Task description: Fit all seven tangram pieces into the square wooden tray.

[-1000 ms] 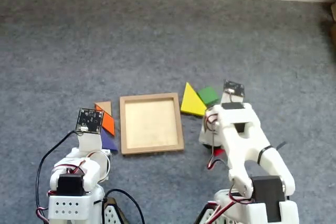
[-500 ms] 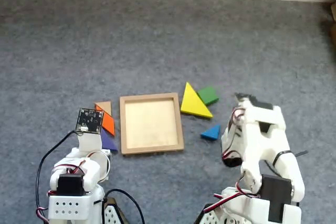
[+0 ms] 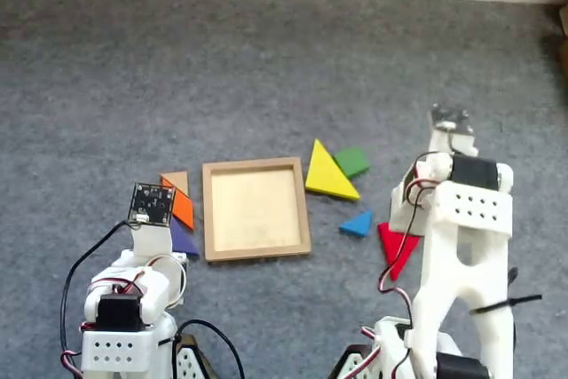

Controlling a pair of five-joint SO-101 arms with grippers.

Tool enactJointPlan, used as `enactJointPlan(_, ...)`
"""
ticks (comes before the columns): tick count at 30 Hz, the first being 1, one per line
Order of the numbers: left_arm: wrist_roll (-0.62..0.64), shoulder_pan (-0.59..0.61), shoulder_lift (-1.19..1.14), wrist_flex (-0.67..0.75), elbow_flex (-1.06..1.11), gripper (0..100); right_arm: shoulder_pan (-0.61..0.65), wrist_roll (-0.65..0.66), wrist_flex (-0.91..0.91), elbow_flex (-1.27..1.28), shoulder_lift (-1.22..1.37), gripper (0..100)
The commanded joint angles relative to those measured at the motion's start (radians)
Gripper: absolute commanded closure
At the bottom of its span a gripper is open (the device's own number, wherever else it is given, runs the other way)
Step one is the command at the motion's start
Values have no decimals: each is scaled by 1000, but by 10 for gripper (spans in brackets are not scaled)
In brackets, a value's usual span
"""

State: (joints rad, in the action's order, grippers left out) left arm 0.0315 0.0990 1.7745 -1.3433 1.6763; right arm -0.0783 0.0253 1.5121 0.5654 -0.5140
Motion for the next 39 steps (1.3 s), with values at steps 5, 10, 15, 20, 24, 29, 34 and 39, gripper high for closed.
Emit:
enactJointPlan(5, 5, -1, 47, -3, 21, 933, -8, -167, -180, -7, 45, 995)
enactJointPlan(10, 5, -1, 47, -3, 21, 933, 54, -305, -189, -7, 183, 926)
enactJointPlan(15, 5, -1, 47, -3, 21, 933, 130, -474, -200, -8, 283, 765)
enactJointPlan(20, 5, -1, 47, -3, 21, 933, 165, -551, -246, -7, 300, 733)
enactJointPlan(24, 5, -1, 47, -3, 21, 933, 162, -563, -334, 1, 303, 732)
enactJointPlan(29, 5, -1, 47, -3, 21, 933, 162, -563, -355, 38, 325, 732)
enactJointPlan(34, 5, -1, 47, -3, 21, 933, 148, -565, -380, 39, 420, 732)
enactJointPlan(39, 5, -1, 47, -3, 21, 933, 91, -563, -404, 38, 512, 731)
